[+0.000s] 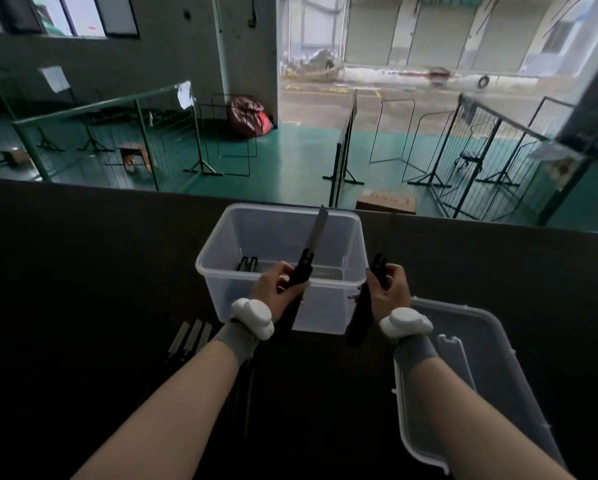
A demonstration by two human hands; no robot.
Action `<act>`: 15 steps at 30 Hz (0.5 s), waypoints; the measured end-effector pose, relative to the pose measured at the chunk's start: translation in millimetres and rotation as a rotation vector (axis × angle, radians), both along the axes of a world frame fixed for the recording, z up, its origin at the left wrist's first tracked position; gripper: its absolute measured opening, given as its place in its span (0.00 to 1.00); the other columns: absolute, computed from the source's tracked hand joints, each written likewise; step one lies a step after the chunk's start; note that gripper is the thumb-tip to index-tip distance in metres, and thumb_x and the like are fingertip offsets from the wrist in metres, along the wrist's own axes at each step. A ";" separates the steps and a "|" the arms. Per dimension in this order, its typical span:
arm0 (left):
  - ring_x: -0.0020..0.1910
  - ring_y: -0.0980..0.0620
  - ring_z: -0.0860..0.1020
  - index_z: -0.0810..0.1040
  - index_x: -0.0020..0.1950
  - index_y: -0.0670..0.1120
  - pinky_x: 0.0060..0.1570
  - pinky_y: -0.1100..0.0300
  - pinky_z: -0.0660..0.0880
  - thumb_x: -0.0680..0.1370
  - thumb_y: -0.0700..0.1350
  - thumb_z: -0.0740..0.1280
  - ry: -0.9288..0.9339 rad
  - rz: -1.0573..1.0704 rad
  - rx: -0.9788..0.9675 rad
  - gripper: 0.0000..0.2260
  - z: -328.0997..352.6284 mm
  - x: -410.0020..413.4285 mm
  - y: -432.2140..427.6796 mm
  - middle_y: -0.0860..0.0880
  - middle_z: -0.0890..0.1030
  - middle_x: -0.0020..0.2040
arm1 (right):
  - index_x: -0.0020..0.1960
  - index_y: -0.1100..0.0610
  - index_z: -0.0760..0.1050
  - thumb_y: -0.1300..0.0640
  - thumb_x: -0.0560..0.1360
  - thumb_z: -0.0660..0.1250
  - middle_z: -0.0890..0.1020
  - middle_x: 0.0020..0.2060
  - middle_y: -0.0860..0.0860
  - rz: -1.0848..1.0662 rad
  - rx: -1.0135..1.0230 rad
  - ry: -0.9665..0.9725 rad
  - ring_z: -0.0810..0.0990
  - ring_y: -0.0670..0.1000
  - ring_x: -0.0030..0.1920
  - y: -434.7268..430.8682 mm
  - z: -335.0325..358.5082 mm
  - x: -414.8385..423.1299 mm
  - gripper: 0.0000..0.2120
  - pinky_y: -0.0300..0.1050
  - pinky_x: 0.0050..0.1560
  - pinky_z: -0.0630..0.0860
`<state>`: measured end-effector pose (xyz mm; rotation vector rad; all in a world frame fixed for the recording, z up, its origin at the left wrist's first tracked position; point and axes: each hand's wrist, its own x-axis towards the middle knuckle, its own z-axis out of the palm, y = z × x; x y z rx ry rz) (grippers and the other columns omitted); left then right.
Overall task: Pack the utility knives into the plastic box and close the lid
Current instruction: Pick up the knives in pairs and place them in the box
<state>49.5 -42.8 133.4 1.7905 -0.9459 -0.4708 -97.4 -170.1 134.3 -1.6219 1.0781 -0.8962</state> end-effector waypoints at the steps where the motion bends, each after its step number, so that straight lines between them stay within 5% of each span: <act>1: 0.37 0.47 0.80 0.72 0.45 0.46 0.41 0.58 0.79 0.75 0.43 0.70 0.041 0.009 -0.039 0.06 6.4 3.7 -1.6 0.45 0.78 0.40 | 0.58 0.61 0.69 0.57 0.76 0.66 0.81 0.49 0.62 0.011 -0.015 -0.008 0.81 0.63 0.49 -1.7 6.6 5.8 0.14 0.62 0.52 0.77; 3: 0.30 0.48 0.81 0.70 0.42 0.48 0.34 0.58 0.81 0.76 0.41 0.68 0.153 0.012 -0.088 0.07 16.3 8.0 -4.3 0.42 0.77 0.38 | 0.59 0.63 0.69 0.58 0.76 0.66 0.80 0.51 0.63 0.041 -0.033 -0.015 0.81 0.63 0.49 -2.0 21.4 14.5 0.15 0.57 0.50 0.80; 6: 0.21 0.54 0.79 0.68 0.48 0.41 0.23 0.60 0.78 0.79 0.41 0.64 0.262 0.000 -0.160 0.06 33.6 11.5 -7.9 0.41 0.77 0.34 | 0.61 0.67 0.68 0.62 0.78 0.63 0.77 0.49 0.63 0.105 0.018 -0.059 0.78 0.55 0.34 -0.8 44.5 27.9 0.15 0.35 0.28 0.78; 10: 0.18 0.53 0.77 0.66 0.52 0.42 0.20 0.62 0.75 0.80 0.44 0.61 0.403 0.034 -0.209 0.07 50.2 22.0 -14.3 0.42 0.76 0.33 | 0.61 0.66 0.68 0.60 0.78 0.63 0.78 0.44 0.60 0.185 0.192 -0.177 0.78 0.53 0.32 0.8 66.9 49.9 0.14 0.36 0.24 0.78; 15: 0.16 0.53 0.74 0.65 0.43 0.49 0.18 0.64 0.72 0.82 0.47 0.58 0.566 0.067 -0.221 0.07 53.5 39.1 -19.0 0.48 0.79 0.22 | 0.46 0.64 0.74 0.56 0.79 0.62 0.80 0.34 0.56 0.240 0.358 -0.237 0.78 0.54 0.31 5.8 78.1 72.8 0.10 0.44 0.33 0.78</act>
